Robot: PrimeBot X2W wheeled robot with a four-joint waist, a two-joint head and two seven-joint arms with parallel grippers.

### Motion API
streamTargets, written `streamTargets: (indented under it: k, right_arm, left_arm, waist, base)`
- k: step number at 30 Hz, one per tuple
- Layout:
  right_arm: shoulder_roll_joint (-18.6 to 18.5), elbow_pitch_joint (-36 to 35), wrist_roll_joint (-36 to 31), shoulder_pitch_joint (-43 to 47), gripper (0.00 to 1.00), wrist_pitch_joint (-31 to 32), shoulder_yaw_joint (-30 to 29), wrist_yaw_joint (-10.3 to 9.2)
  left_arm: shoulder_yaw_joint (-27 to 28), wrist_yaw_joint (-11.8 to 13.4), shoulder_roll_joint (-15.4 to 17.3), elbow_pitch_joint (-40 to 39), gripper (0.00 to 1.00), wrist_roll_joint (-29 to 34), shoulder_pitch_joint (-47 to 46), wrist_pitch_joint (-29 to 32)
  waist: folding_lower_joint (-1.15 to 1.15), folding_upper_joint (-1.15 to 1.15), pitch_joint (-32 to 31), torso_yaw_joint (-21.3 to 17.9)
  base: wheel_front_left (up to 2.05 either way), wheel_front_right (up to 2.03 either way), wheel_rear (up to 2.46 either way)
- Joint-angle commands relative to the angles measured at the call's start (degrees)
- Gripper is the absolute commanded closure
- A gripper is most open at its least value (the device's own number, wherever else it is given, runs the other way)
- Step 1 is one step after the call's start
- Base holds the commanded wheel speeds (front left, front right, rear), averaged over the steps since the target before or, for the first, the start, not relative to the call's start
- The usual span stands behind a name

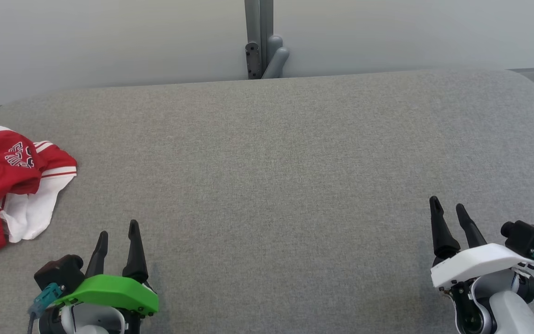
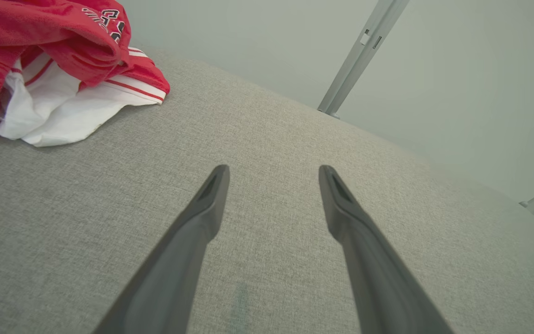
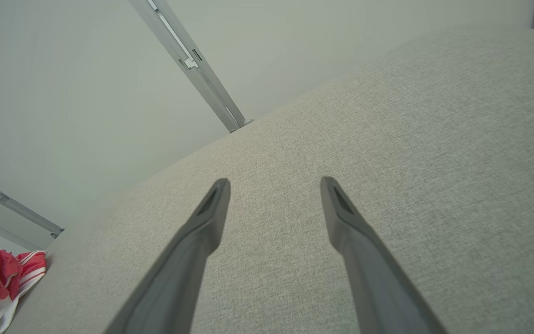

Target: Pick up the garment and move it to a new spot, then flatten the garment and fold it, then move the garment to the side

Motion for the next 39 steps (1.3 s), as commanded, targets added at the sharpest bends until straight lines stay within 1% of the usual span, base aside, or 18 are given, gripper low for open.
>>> streamTargets:
  k: [1,16,39]
  right_arm:
    - [-0.3,-0.3,-2.0,-1.0,0.00,-0.7,-0.2,0.02]
    - [-0.3,0.5,-10.1,-1.2,0.00,-2.8,-1.0,0.02]
    - [-0.9,1.6,-21.3,-2.0,0.00,-5.7,-0.6,0.03]
  left_arm:
    - [-0.1,0.3,0.6,-0.2,0.00,2.0,-0.6,-0.6]
    - [-0.5,1.6,0.8,0.2,0.00,10.0,-0.2,-2.6]
    - [-1.0,2.2,0.3,1.0,0.00,21.2,-0.3,-5.3]
  waist:
    - [0.00,0.00,0.0,0.0]
    - [0.00,0.00,0.2,-0.1]
    - [0.00,0.00,1.2,0.1]
  base:
    - [0.00,0.00,0.00]
    - [0.00,0.00,0.00]
    - [0.00,0.00,0.00]
